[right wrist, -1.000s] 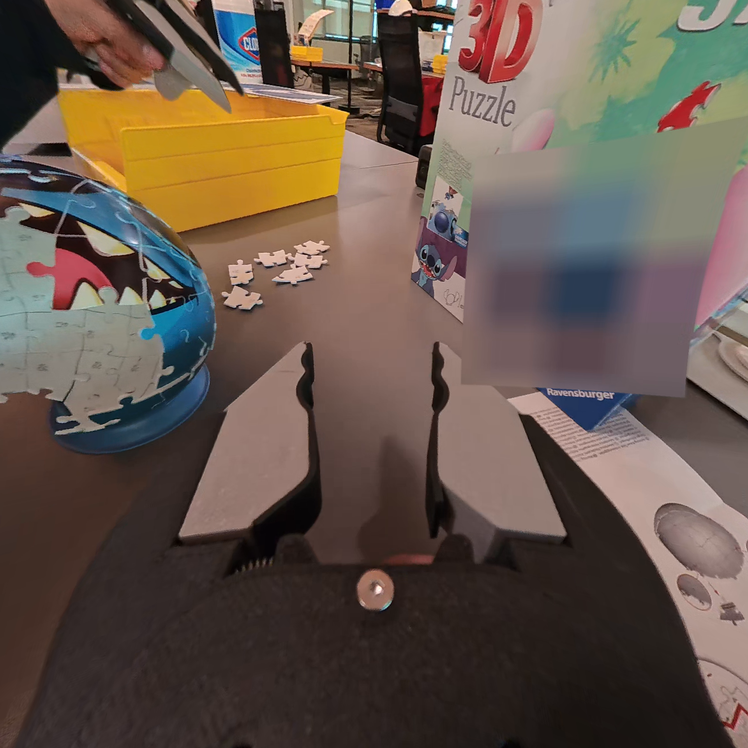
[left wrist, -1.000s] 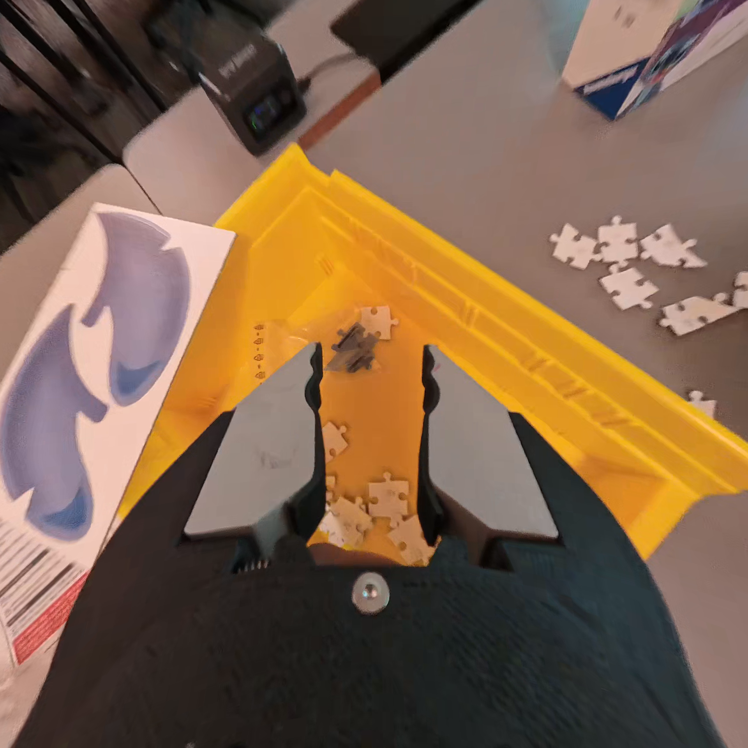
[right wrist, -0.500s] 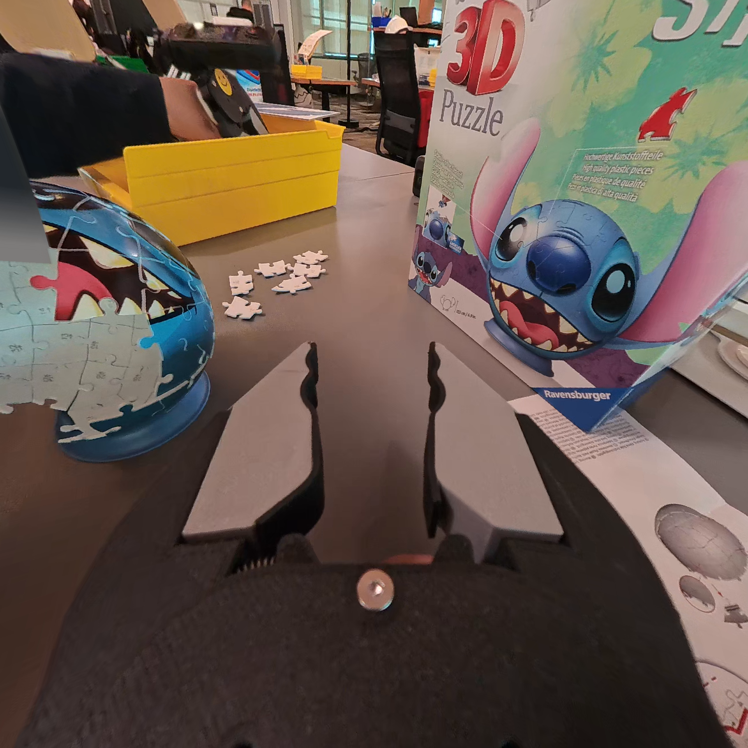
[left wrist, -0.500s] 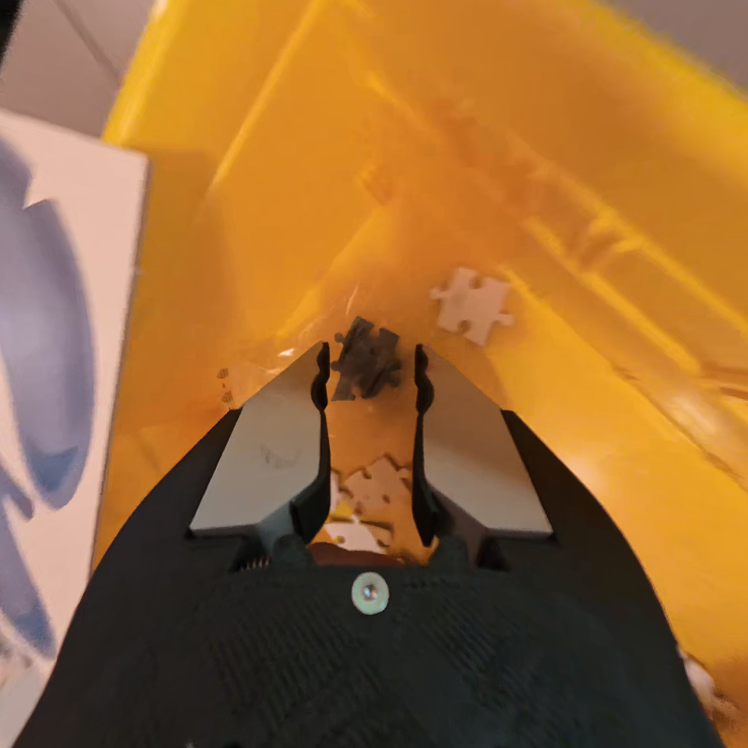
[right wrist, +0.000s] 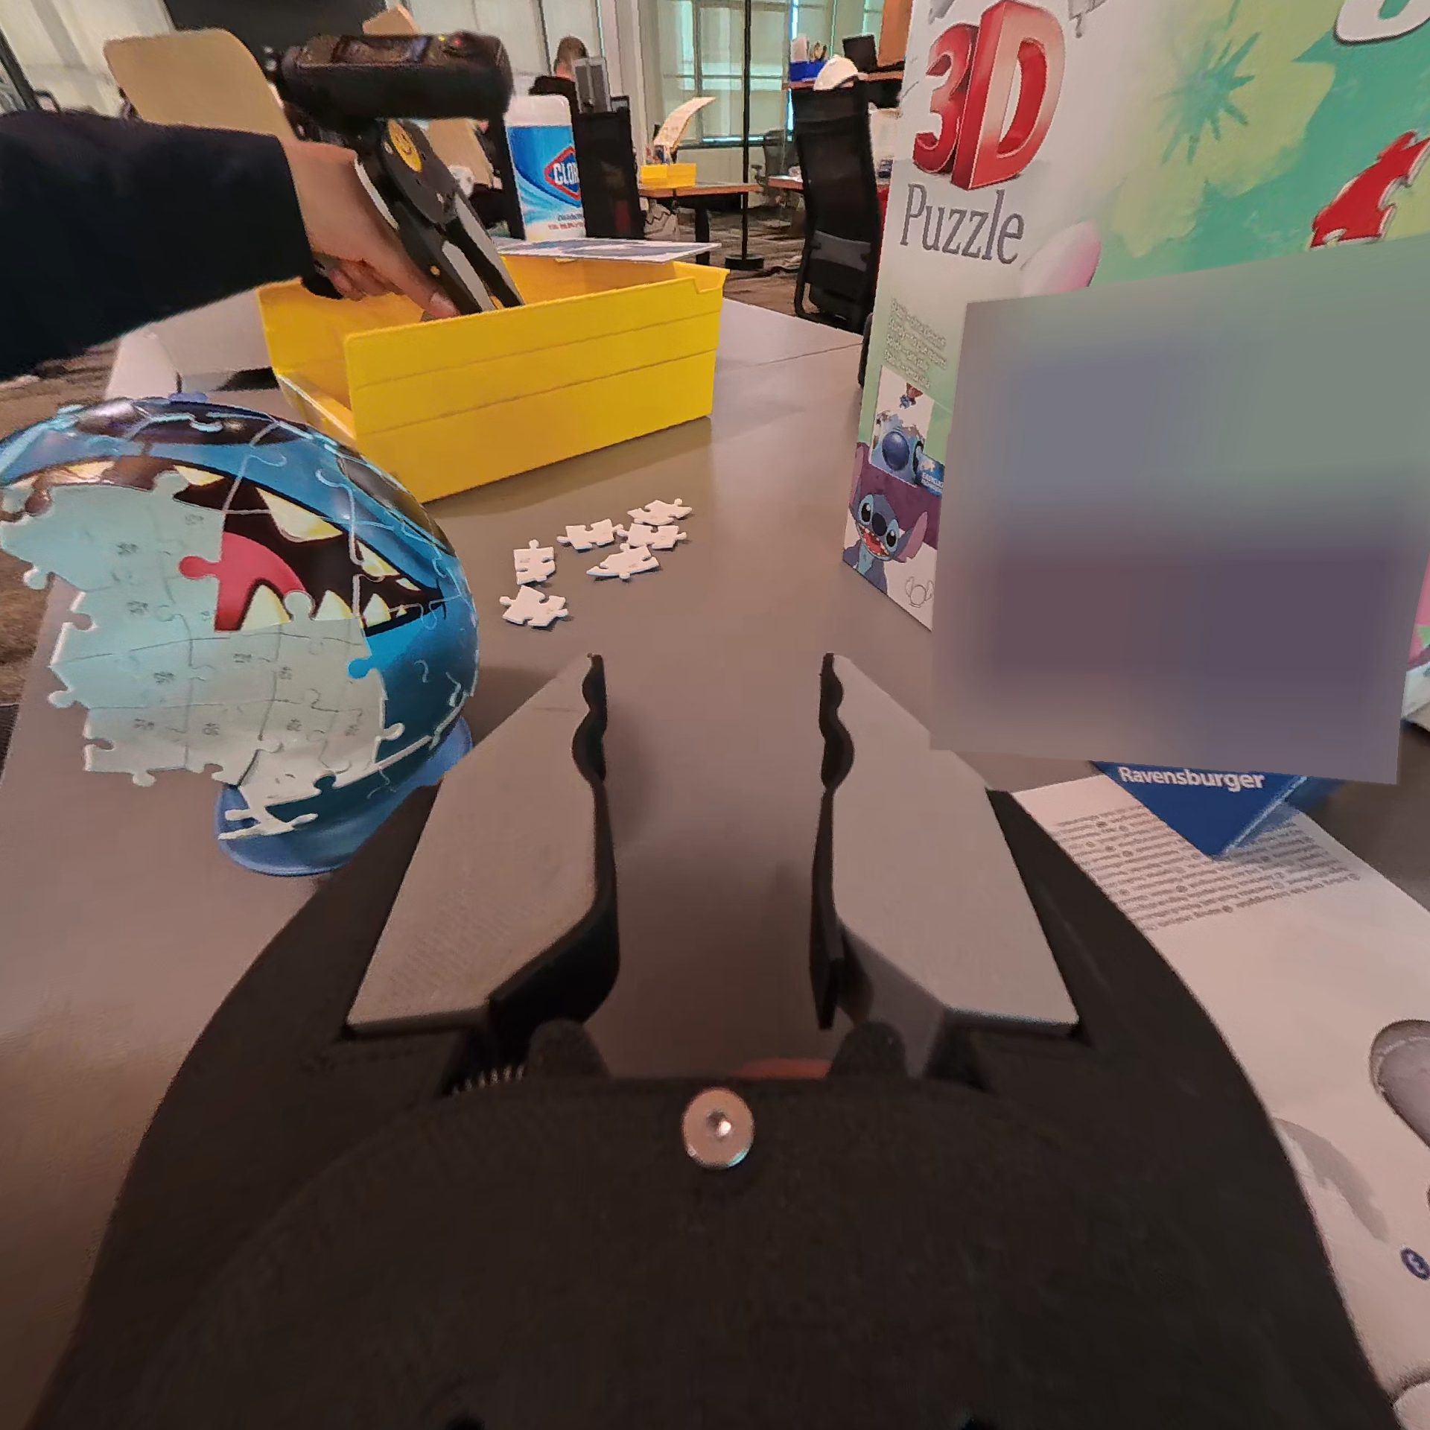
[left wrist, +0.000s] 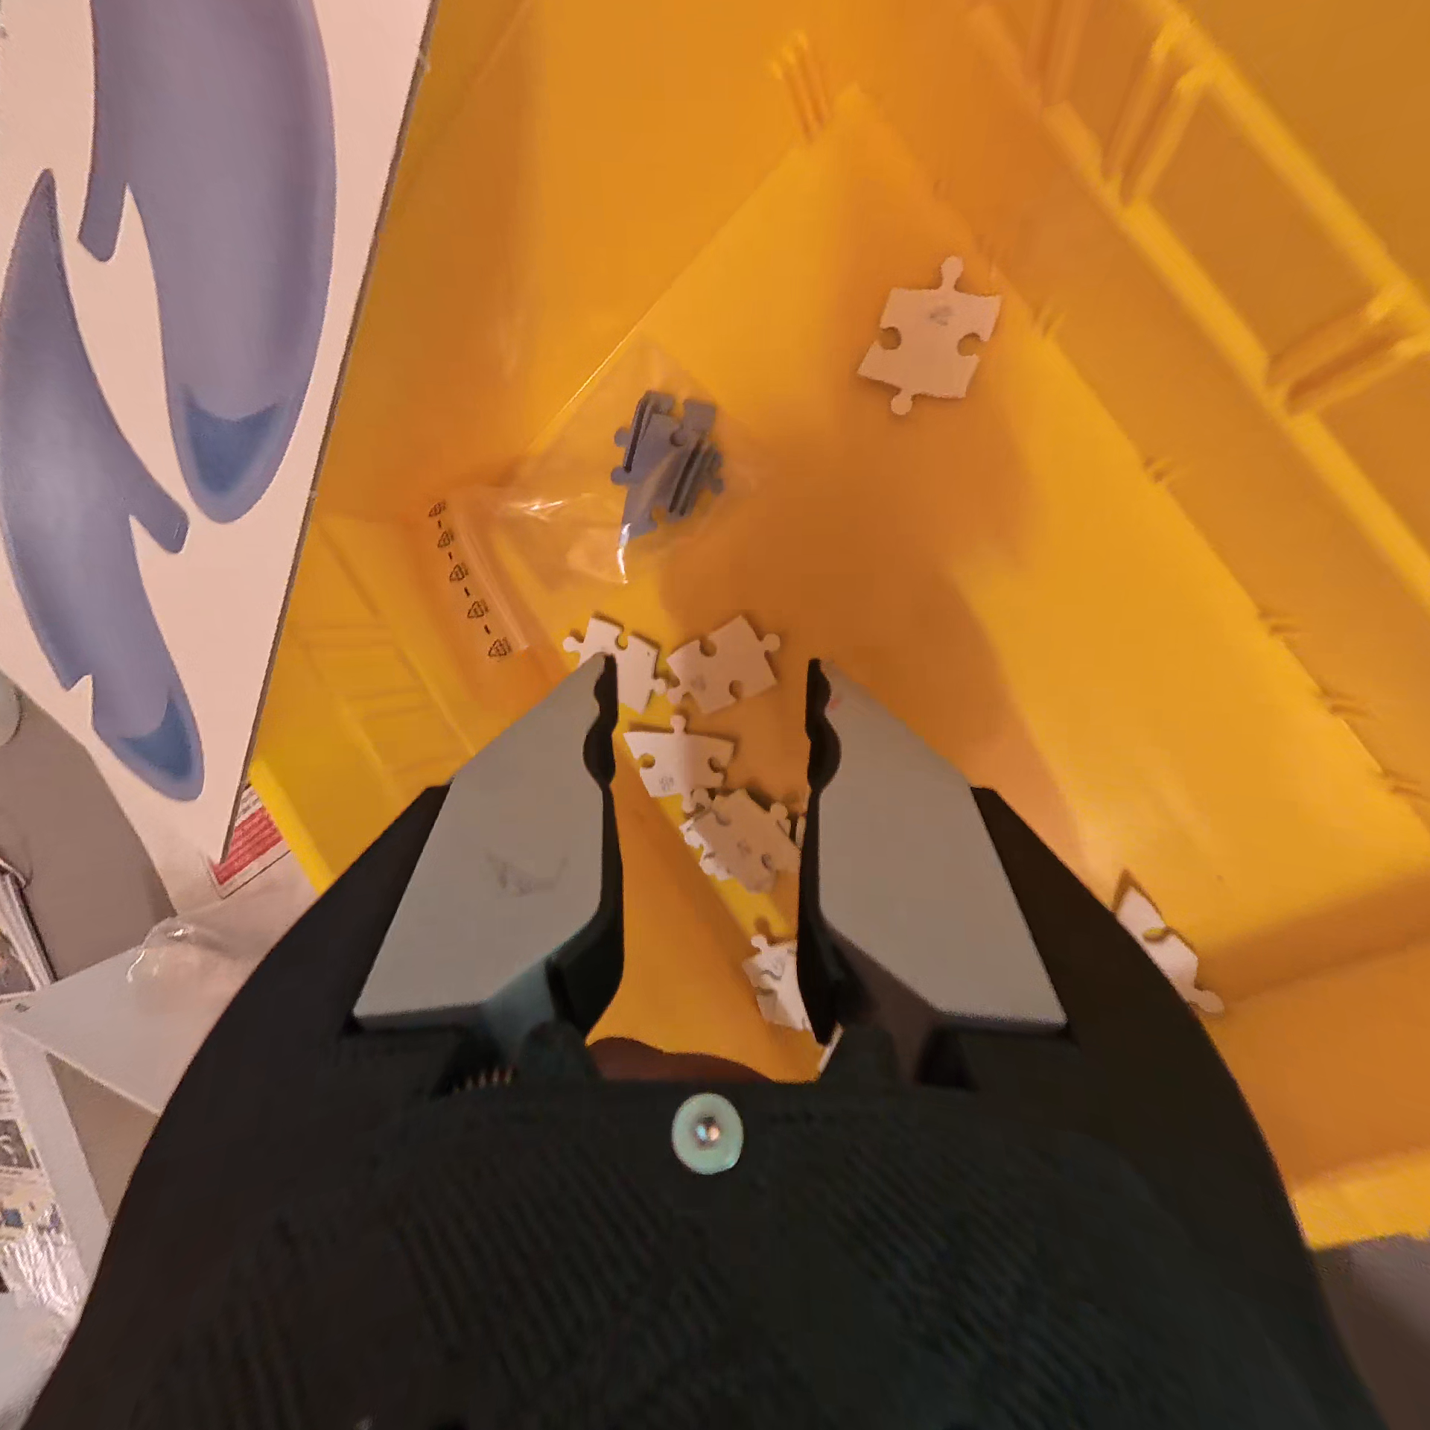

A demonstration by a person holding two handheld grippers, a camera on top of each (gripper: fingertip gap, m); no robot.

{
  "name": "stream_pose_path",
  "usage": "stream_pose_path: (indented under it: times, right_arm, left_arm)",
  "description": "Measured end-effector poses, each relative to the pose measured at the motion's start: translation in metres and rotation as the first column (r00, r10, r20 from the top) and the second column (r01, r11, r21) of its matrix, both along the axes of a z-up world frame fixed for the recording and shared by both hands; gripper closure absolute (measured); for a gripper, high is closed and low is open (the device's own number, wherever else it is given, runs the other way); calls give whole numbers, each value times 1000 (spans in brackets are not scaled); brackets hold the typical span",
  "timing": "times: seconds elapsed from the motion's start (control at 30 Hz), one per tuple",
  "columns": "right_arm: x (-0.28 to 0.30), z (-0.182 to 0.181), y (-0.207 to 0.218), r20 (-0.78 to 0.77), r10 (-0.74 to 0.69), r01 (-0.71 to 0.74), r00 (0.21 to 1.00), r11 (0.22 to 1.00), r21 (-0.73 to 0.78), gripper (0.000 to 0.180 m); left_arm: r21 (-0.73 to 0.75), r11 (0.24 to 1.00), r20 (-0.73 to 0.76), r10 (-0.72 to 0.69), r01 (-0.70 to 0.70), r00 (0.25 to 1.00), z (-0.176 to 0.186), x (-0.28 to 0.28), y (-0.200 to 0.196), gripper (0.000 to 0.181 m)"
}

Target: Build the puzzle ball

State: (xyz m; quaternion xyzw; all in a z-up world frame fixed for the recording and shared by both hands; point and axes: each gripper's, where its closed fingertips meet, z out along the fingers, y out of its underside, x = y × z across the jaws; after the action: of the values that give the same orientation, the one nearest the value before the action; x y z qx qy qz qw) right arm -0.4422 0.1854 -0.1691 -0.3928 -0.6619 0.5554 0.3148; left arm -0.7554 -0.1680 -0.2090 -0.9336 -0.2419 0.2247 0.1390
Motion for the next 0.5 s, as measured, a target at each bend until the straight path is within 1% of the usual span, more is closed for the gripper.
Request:
stream_pose_path:
  times: [0.13, 0.23, 0.33, 0.43, 0.5]
  right_arm:
    - [-2, -2, 2, 21, -15, 15, 1000, 1000, -1, 128]
    - [-4, -7, -1, 47, -7, 6, 999, 1000, 23, 126]
    - [-4, -10, -4, 49, -1, -1, 999, 998, 55, 126]
    - [-4, -10, -5, 45, -2, -1, 999, 998, 68, 127]
    - [-4, -10, -5, 46, -2, -1, 999, 998, 66, 128]
  left_arm:
    - [-18, 1000, -10, 14, -14, 1000, 12, 2, -8, 134]
    - [-54, 998, -22, 10, -11, 1000, 29, -1, -22, 132]
    - [-87, 996, 35, -3, 6, 999, 41, 2, -35, 132]
    - [-136, 989, 99, -38, 51, 994, 38, 2, -44, 134]
    - [-165, 984, 143, -49, 72, 989, 28, 0, -46, 134]
